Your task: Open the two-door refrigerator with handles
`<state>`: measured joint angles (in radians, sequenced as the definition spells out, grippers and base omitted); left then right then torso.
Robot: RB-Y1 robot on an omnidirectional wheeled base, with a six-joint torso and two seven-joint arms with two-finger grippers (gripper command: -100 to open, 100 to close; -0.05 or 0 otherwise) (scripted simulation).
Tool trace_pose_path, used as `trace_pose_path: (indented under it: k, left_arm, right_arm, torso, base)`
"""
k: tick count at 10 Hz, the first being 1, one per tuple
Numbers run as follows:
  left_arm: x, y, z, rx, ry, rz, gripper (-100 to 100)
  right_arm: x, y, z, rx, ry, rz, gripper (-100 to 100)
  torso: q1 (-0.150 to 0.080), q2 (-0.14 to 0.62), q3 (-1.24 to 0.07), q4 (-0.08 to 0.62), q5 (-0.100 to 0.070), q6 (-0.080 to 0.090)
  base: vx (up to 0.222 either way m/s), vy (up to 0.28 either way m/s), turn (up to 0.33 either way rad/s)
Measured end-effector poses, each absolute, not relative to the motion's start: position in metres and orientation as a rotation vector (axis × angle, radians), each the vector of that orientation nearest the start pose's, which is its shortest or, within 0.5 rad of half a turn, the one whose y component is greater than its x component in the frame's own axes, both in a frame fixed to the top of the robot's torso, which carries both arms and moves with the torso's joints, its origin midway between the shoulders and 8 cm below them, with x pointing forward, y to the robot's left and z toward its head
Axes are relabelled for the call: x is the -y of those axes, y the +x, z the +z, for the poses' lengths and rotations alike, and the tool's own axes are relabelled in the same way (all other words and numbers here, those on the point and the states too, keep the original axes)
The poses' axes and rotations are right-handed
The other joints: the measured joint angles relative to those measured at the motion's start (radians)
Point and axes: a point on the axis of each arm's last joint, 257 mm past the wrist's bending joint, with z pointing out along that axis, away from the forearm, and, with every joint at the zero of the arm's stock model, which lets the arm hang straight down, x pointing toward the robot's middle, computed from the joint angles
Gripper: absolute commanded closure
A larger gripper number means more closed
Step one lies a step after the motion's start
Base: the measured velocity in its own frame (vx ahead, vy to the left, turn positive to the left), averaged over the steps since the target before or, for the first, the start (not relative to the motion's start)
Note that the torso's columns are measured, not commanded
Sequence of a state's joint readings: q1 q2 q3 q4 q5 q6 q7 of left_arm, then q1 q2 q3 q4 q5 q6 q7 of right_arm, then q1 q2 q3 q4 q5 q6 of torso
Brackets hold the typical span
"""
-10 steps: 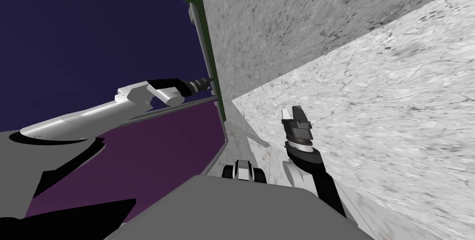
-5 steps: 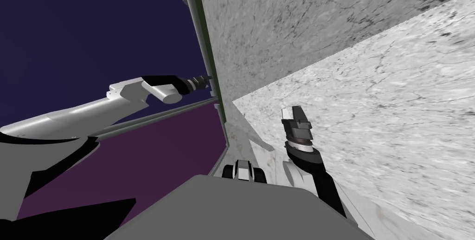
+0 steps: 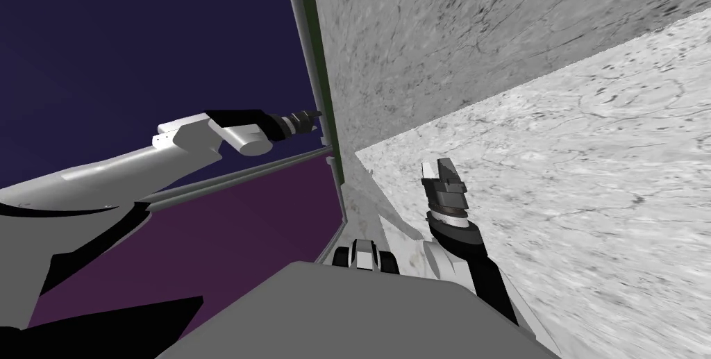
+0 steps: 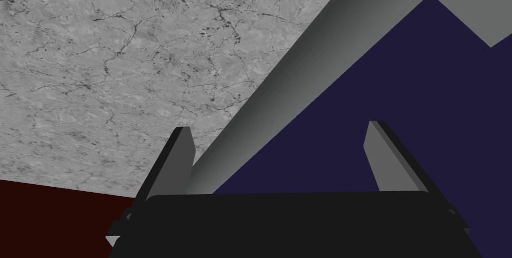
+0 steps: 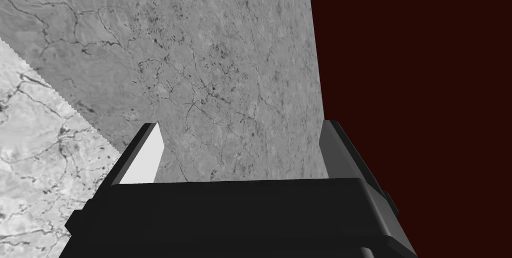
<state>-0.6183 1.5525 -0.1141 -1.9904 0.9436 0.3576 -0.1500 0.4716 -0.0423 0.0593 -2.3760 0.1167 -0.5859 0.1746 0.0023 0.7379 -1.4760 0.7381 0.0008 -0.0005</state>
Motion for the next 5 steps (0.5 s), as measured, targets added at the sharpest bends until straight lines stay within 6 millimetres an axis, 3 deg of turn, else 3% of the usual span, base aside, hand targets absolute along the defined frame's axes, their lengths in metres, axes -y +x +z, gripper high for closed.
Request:
trace_pose_path:
  k: [3,5]
  left_arm:
    - [-0.220,0.494,0.257,-1.475,-0.099,-0.922,-100]
    - [-0.195,0.478,0.256,-1.484,-0.059,-0.963,-100]
  right_arm:
    - [0.229,0.311,0.086,-0.588,0.337,1.176,0]
    - [0.229,0.311,0.086,-0.588,0.337,1.176,0]
  torso:
    - [-0.003,-0.004,-0.003,-0.001,-0.001,0.001]
    - [-0.001,-0.001,-0.001,0.000,-0.001,0.000]
  base:
    - [0.171,-0.041,0.230]
    - [0.166,-0.030,0.318]
